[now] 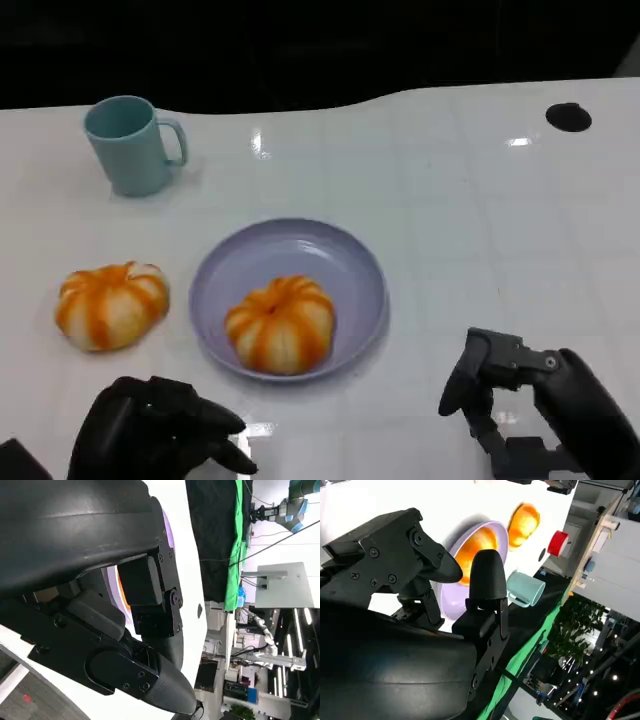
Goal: Grasp the bread from the table and place it into the plate.
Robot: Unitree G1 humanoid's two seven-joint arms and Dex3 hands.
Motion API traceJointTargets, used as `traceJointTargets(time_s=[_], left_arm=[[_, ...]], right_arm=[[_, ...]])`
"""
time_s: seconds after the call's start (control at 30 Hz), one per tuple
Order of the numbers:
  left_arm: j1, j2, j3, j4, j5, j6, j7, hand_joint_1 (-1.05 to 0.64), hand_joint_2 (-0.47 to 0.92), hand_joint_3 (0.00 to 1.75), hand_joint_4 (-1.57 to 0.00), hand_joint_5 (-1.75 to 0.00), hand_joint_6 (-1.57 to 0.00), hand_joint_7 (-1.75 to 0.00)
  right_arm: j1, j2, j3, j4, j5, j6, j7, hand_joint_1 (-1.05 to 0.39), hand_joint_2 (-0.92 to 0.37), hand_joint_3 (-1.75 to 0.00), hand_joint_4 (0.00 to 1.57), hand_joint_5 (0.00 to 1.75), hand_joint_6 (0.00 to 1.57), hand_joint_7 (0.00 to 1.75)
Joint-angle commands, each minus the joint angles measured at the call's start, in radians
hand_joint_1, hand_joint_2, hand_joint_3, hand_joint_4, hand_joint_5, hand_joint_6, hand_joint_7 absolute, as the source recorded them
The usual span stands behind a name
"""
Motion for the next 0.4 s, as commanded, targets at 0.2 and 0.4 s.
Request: traceJointTargets(time_s=[0.2, 0.4], left_arm=[[0.013, 0.017, 0.000, -0.014, 0.007, 0.002, 0.010, -1.05, 0.79, 0.01, -1.57, -0.37, -1.57, -0.12], [0.014, 0.017, 0.000, -0.019, 0.003, 0.008, 0.007, -1.05, 0.79, 0.00, -1.57, -0.37, -1.57, -0.11]], right_arm=[[0.006, 0.000, -0.004, -0.013, 0.001, -0.004, 0.011, -0.07, -0.52, -1.22, 0.75, 1.75, 0.65, 1.51], [0.007, 0.000, -0.005, -0.025, -0.007, 0.015, 0.013, -0.07, -0.52, -1.22, 0.76, 1.75, 0.65, 1.51]])
